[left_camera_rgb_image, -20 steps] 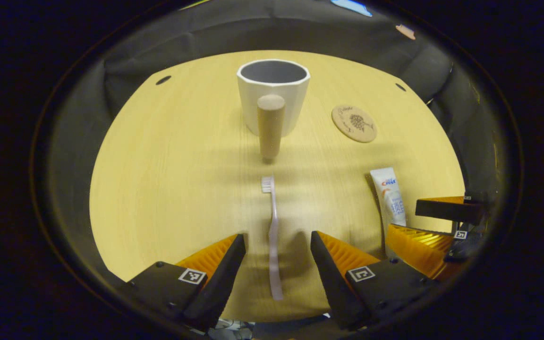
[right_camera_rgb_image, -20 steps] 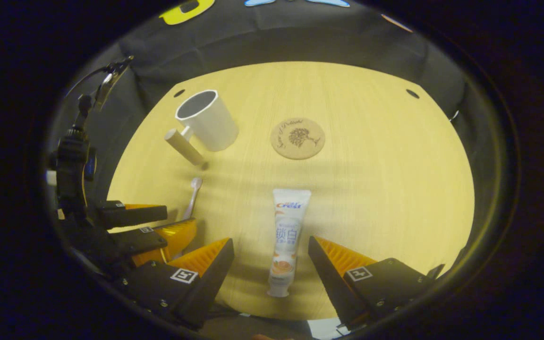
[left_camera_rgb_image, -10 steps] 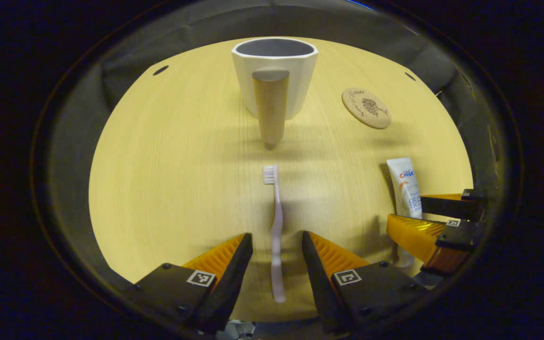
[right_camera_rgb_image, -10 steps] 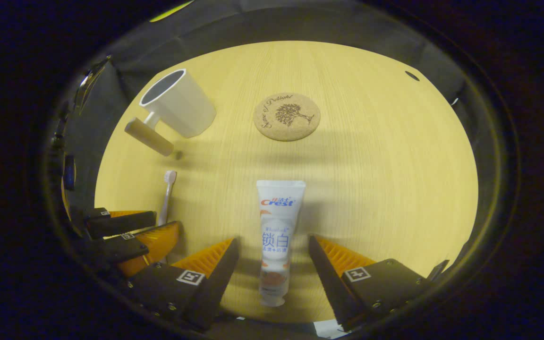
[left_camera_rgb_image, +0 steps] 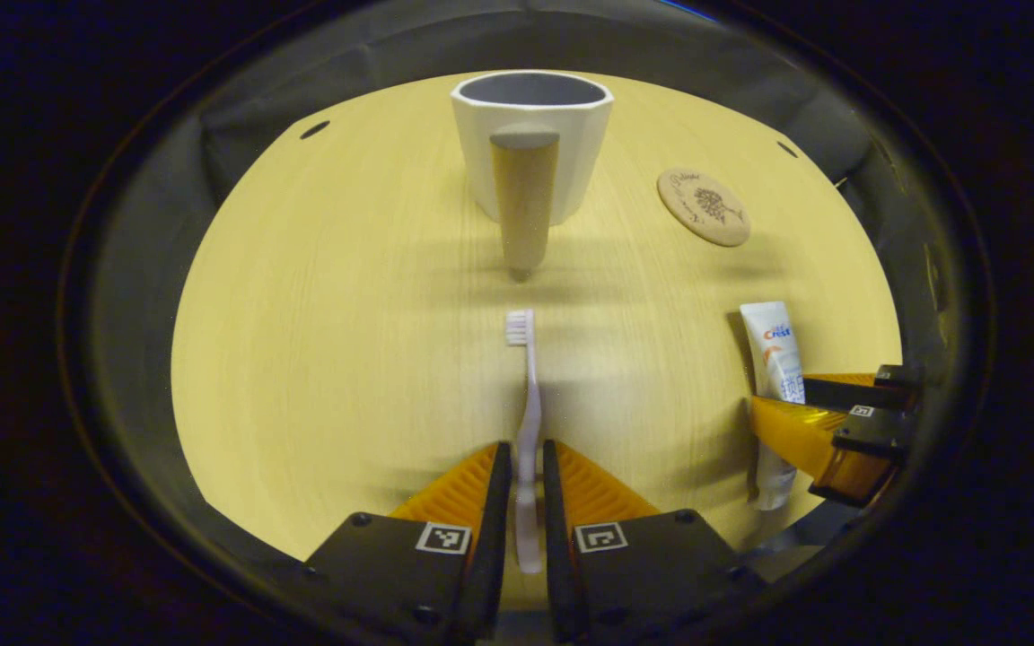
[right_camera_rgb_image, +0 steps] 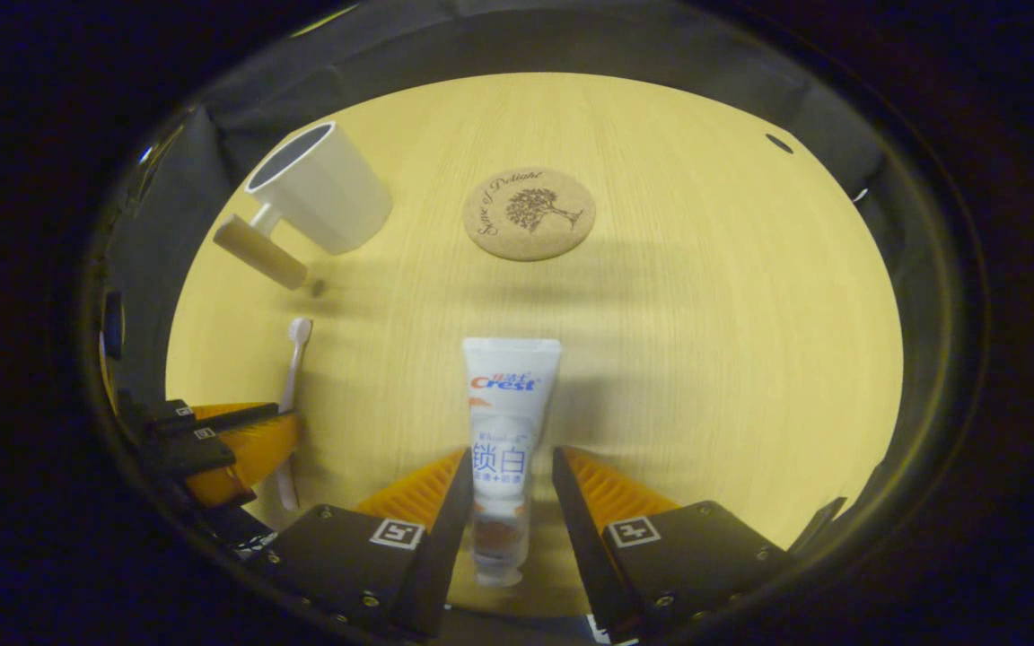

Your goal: Put the toothbrush and toothpaste on the desktop into the cup, then pick up the cup and place it on the coaster on the desktop.

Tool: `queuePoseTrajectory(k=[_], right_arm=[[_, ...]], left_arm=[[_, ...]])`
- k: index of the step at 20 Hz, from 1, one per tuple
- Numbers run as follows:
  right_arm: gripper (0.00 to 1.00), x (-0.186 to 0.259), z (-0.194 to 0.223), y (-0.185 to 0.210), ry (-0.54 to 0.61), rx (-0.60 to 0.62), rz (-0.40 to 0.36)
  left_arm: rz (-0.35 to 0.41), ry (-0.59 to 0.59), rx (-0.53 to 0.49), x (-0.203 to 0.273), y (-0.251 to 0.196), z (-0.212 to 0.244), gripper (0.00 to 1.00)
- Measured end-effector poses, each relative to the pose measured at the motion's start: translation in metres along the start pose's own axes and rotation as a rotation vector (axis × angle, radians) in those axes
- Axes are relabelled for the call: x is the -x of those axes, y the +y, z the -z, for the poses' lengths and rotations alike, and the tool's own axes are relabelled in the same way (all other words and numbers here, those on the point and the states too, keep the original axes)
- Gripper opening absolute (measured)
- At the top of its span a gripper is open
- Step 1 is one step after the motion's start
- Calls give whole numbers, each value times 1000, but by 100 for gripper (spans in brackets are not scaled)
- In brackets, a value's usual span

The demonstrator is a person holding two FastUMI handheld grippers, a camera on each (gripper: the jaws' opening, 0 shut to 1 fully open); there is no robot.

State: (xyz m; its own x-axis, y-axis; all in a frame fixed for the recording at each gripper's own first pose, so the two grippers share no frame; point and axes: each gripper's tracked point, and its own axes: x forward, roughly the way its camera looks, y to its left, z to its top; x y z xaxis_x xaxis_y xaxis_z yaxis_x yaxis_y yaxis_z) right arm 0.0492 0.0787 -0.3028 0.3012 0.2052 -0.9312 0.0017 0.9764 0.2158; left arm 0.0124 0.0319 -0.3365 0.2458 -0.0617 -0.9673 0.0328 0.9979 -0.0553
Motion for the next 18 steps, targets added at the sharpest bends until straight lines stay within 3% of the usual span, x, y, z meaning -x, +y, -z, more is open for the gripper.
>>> queuePoseTrajectory(k=[1,2,3,4,5,6,7,8,10,11,18], right_arm=[[60,0,2,0,2,20,0],[61,1,3,1,0,19,1],[40,2,4,0,-4,1,13],[37,1,5,-3,-4,18,9],[37,1,4,-2,-15,23,5],[36,-5,4,-4,-33,-9,10],[25,2,3,-2,-36,-2,-4],[25,2,1,-2,-49,-5,-17],[18,8,-3,-3,-89,-31,-32],[18,5,-2,-6,-98,-21,-29],[18,36,-20,4,-224,-5,-93]], left_arm=[[1,-8,2,0,0,-1,33],[2,-10,-2,1,0,0,28],[-1,-18,-13,1,1,-4,33],[-4,-25,0,4,2,6,33],[0,-35,-6,0,0,-3,13],[1,-34,-4,1,0,-2,10],[9,-46,-17,1,0,-1,19],[17,-52,-27,2,0,0,13],[37,-77,-28,2,1,2,15],[42,-91,-36,5,1,0,9],[82,-286,-46,41,2,-29,9]])
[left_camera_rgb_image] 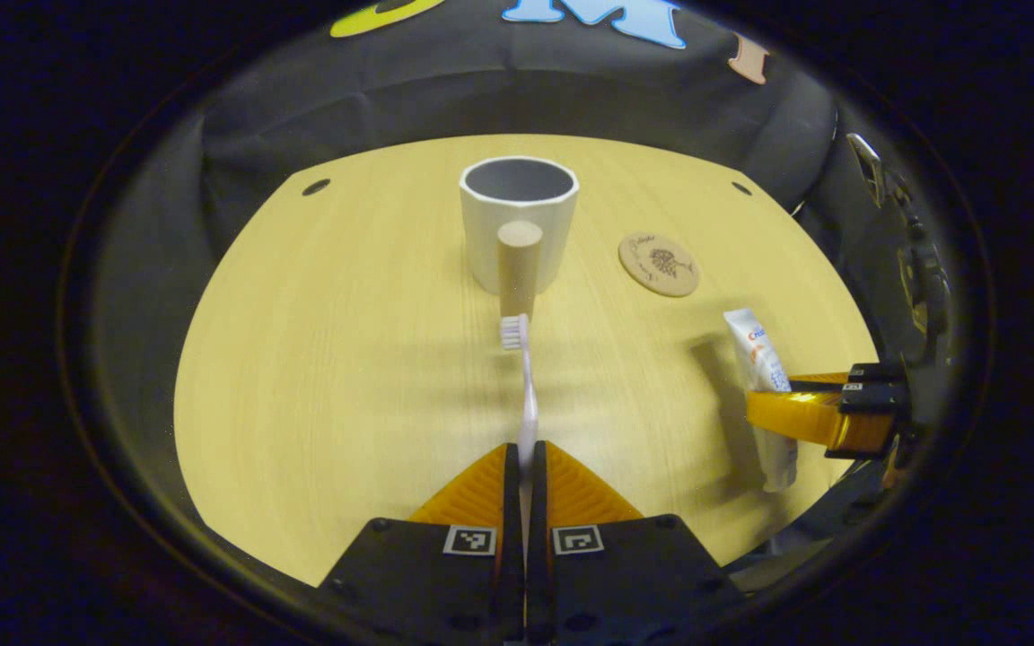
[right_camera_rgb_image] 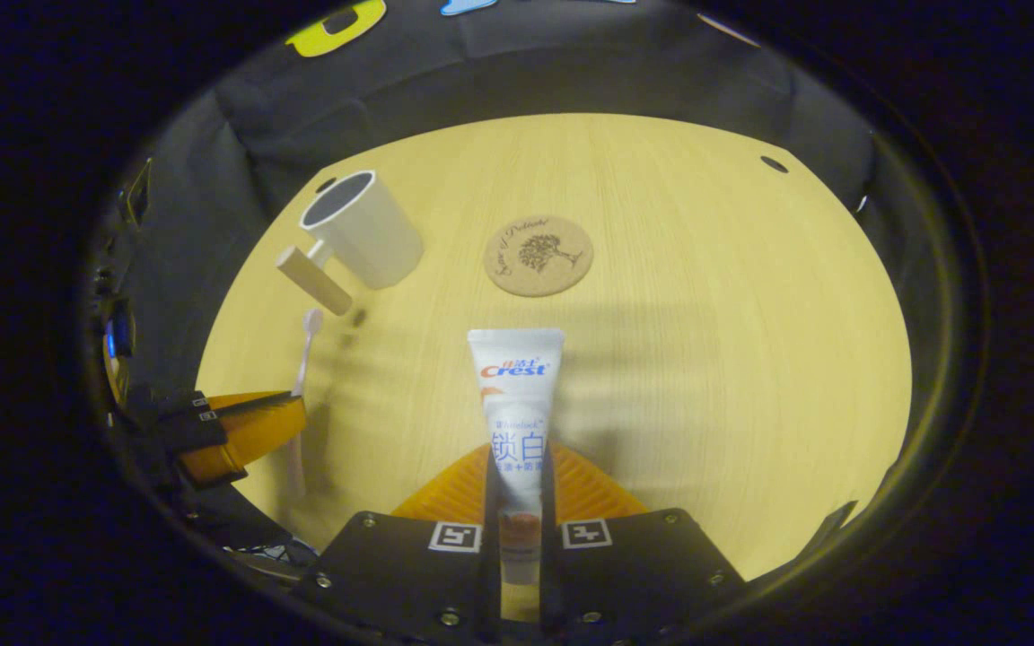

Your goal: Put the toothbrush and toothpaste on the desktop into the cup, then pick up the cup and place it on the coaster on the desktop.

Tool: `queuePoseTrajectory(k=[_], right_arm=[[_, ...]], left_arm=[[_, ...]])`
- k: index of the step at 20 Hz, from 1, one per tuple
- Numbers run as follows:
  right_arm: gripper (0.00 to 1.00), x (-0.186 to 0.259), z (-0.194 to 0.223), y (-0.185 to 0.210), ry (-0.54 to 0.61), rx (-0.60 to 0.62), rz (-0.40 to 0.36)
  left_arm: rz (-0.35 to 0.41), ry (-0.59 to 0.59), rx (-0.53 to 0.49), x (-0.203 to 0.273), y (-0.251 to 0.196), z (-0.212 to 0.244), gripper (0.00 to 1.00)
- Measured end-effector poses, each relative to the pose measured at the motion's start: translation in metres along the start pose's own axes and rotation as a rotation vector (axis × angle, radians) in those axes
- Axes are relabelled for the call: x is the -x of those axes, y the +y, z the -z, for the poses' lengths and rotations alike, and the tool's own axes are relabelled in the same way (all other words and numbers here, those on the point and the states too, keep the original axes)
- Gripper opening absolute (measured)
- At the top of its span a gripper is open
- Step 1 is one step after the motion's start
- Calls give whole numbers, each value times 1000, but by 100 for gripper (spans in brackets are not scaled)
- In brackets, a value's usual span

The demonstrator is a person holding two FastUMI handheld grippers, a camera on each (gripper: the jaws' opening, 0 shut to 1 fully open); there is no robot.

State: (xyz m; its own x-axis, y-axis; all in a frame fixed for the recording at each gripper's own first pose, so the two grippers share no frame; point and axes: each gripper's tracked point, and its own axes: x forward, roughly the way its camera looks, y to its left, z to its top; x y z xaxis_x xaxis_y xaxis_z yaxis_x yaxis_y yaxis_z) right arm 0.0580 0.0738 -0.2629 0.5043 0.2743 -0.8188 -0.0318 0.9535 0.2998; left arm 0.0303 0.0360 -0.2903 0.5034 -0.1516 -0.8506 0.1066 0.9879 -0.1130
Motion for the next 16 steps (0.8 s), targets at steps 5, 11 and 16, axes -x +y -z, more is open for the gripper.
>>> queuePoseTrajectory(k=[5,11,16], right_arm=[[18,21,-39,19,-138,43,-36],[18,39,-76,38,-281,106,-62],[17,55,-103,51,-391,121,-83]], left_arm=[[-16,-110,30,31,12,-27,9],[-34,-245,38,52,27,-67,9],[-39,-408,33,68,38,-119,8]])
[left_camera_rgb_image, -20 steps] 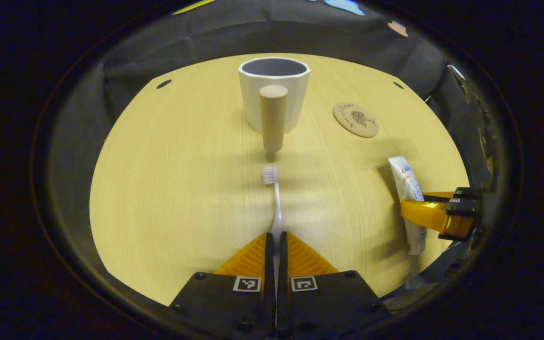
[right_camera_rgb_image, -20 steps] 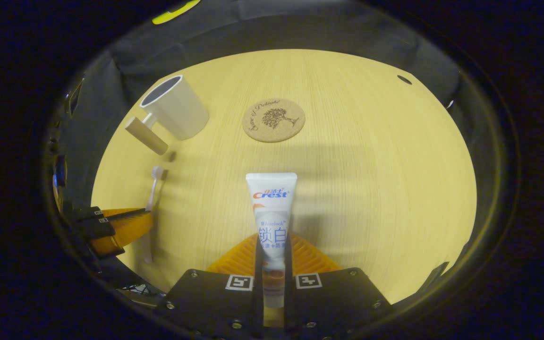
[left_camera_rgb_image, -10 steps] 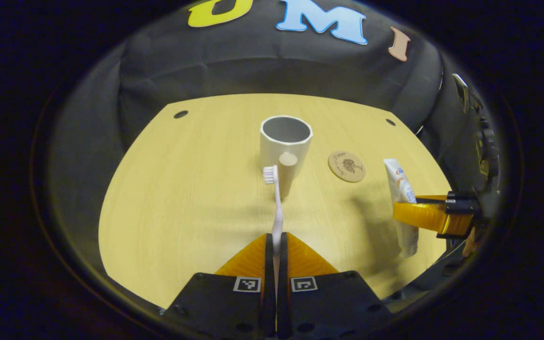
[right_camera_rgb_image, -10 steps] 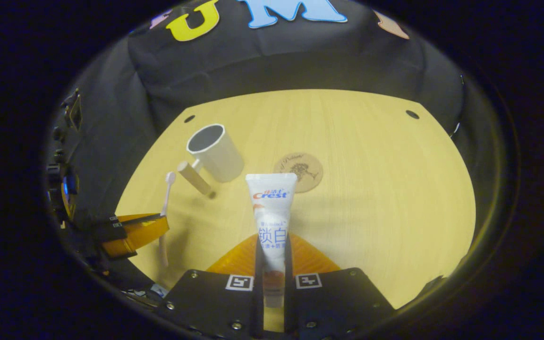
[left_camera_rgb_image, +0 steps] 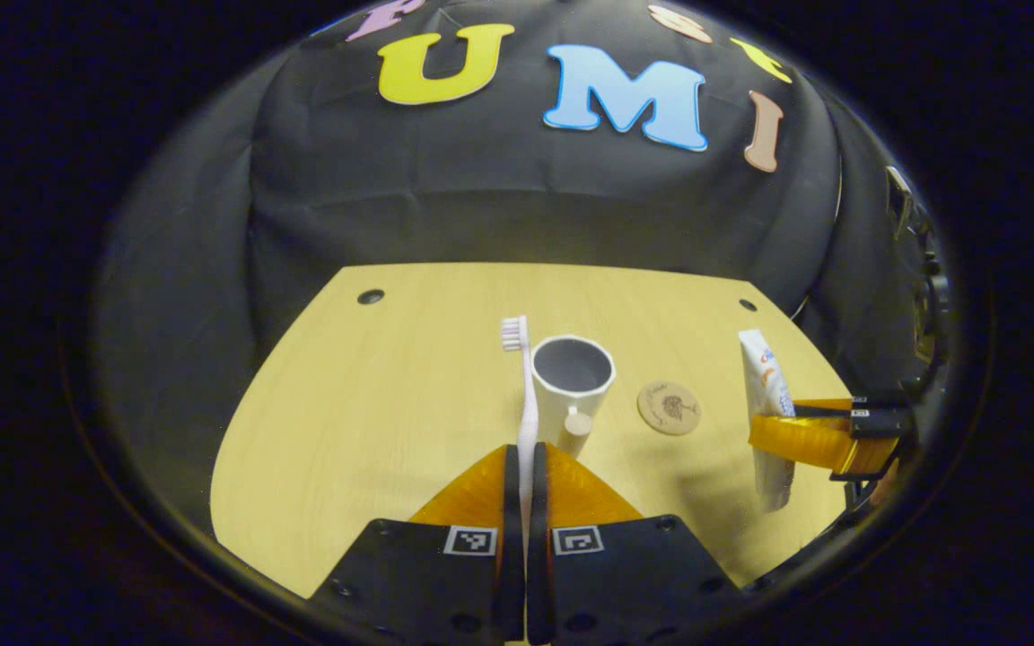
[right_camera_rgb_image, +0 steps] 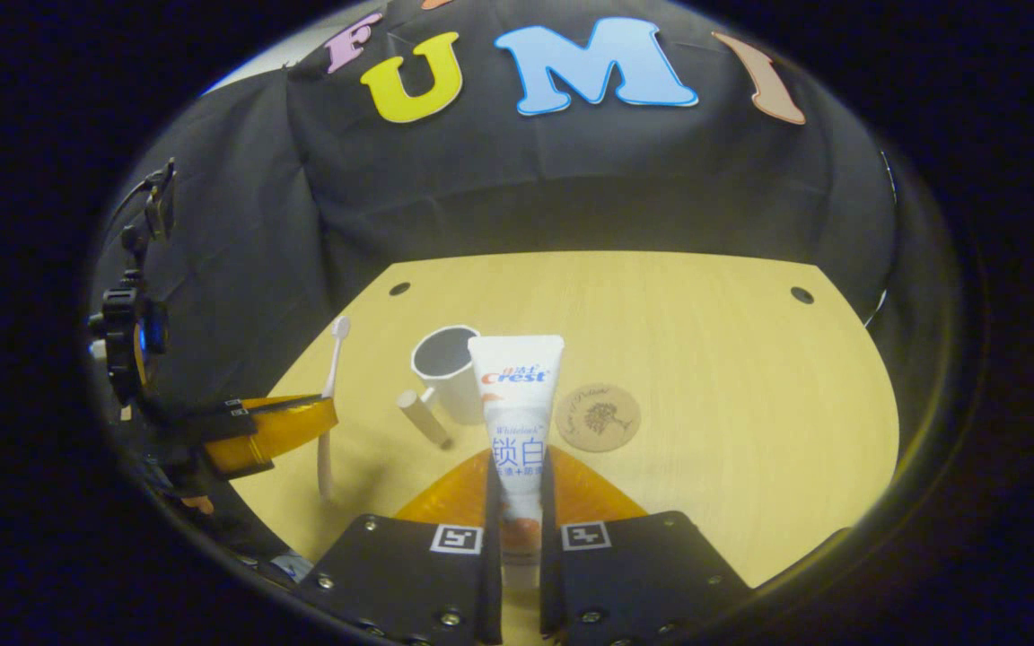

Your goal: Put the toothbrush and toothpaste on the desktop into the cup, then pick up the cup and place it on the coaster on the desktop.

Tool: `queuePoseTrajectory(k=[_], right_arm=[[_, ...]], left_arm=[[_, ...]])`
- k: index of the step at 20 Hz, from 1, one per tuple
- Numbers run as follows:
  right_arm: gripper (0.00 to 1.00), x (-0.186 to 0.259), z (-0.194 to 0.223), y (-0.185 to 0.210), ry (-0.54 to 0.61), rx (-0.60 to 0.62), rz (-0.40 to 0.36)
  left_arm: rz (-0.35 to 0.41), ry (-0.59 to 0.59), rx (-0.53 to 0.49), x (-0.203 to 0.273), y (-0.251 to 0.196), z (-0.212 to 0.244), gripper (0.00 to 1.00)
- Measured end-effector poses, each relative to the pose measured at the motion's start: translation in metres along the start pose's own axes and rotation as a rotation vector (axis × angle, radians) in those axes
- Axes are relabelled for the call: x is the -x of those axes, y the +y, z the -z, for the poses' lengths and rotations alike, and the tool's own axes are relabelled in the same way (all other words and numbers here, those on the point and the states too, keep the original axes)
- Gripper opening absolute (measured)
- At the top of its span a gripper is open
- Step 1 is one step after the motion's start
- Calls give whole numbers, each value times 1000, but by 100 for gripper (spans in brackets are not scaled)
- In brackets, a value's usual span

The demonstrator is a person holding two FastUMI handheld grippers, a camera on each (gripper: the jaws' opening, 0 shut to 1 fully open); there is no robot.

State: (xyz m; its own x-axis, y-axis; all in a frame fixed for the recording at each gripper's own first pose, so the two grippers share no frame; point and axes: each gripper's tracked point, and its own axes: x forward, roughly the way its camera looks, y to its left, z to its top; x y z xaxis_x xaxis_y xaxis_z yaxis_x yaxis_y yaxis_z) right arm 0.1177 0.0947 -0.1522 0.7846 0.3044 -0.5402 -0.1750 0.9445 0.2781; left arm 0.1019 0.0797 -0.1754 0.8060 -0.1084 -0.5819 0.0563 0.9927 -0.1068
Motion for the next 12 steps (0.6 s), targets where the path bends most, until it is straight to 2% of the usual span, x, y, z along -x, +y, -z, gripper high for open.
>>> queuePoseTrajectory(k=[7,12], right_arm=[[17,4,-39,3,-114,34,12],[17,2,-51,-1,-137,33,27]], left_arm=[[53,-249,21,1,3,-73,8],[121,-350,49,-17,-13,-103,8]])
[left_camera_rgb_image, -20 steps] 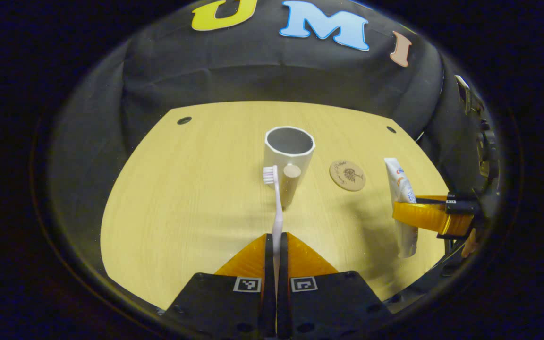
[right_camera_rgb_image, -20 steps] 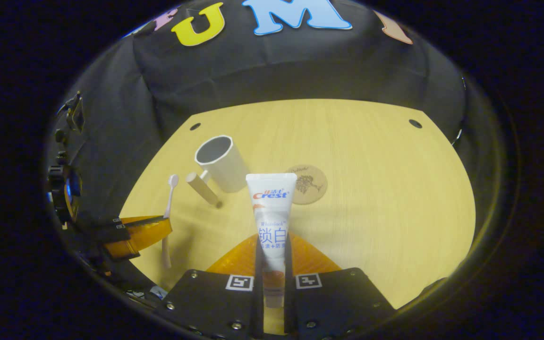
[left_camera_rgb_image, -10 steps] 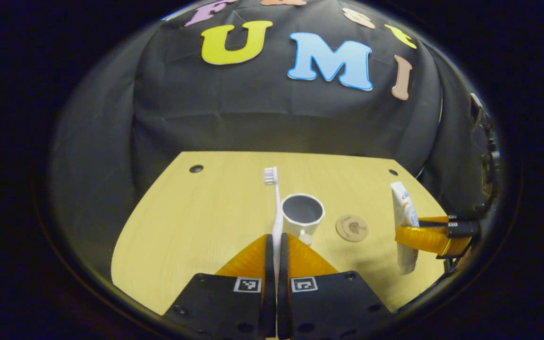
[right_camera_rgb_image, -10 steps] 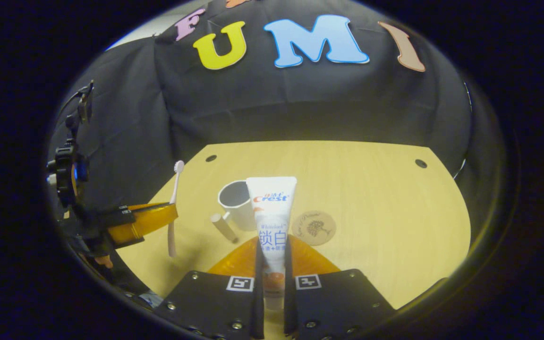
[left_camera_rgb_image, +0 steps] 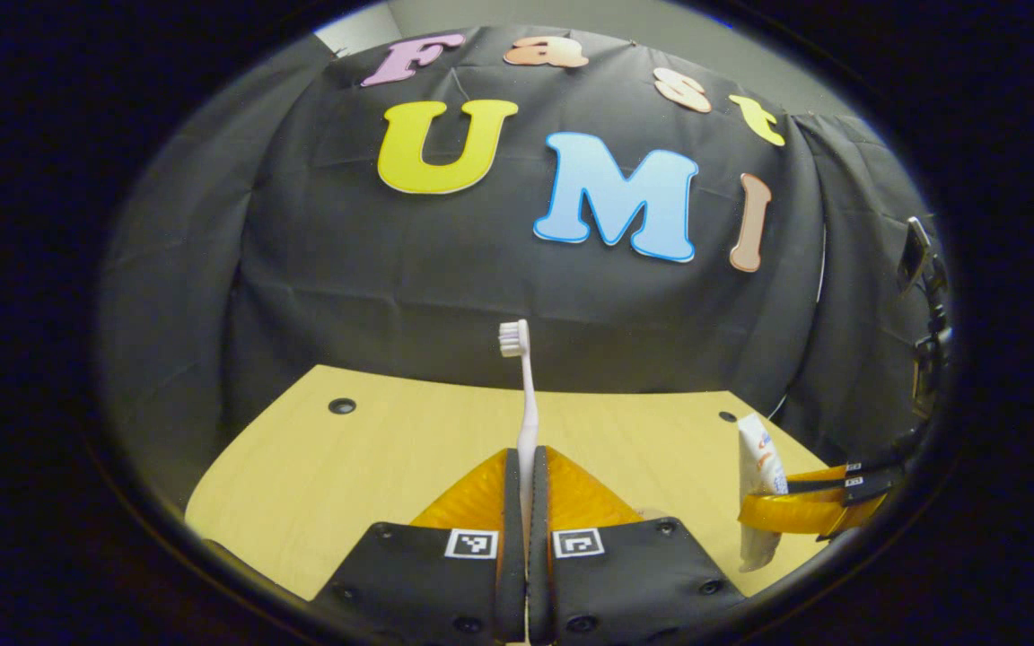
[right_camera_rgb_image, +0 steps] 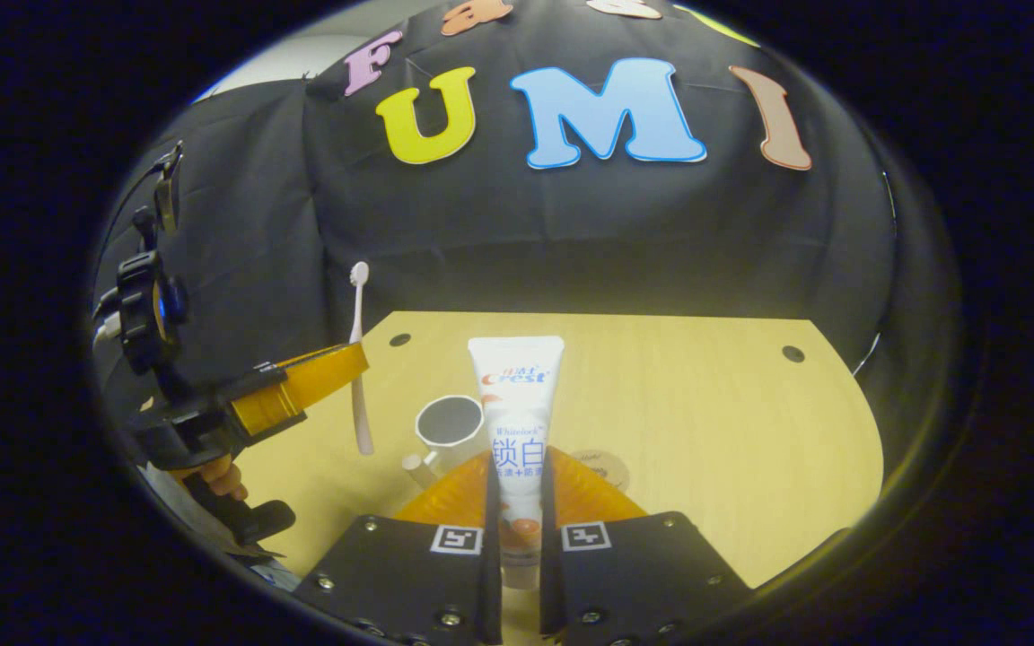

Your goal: Put the toothbrush and toothpaste on the desktop into the cup, then pick up the cup and place it on the coaster on the desktop.

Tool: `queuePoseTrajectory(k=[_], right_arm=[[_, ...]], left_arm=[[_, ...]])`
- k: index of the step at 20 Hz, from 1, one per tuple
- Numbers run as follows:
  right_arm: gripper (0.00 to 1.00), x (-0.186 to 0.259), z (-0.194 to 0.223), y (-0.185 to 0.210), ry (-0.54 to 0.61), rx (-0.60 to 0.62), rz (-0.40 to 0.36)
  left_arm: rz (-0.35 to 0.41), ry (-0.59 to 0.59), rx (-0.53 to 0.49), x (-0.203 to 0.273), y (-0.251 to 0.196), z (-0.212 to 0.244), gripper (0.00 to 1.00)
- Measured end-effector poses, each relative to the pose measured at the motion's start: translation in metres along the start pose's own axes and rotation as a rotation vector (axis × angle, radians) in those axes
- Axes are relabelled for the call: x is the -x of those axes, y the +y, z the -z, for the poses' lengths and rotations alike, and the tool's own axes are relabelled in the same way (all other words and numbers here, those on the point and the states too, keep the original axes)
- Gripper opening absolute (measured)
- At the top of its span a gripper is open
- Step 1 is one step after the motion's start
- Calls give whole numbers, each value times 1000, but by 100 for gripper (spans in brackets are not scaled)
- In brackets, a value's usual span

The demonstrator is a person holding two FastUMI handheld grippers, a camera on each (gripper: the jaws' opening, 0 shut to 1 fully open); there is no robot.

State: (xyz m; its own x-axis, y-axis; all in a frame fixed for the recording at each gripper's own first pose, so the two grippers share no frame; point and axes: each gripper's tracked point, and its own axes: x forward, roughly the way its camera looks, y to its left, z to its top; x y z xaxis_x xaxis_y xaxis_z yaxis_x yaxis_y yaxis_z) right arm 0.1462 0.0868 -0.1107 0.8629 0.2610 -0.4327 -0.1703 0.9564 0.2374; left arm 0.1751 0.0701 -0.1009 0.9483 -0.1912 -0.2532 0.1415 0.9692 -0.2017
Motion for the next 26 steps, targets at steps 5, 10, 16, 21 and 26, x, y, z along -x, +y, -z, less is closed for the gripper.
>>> queuePoseTrajectory(k=[5,10,16,21,26], right_arm=[[17,-1,1,-3,13,2,30],[17,-2,2,-5,24,2,54],[17,0,5,-4,40,-13,57],[17,-1,3,-5,44,12,45],[17,-5,0,-3,37,10,28]], left_arm=[[46,-29,21,-30,-11,-5,8],[78,-17,24,-67,-13,7,8],[87,42,35,-89,-12,35,8],[104,62,37,-88,-17,44,11],[104,83,36,-84,-14,49,21]])
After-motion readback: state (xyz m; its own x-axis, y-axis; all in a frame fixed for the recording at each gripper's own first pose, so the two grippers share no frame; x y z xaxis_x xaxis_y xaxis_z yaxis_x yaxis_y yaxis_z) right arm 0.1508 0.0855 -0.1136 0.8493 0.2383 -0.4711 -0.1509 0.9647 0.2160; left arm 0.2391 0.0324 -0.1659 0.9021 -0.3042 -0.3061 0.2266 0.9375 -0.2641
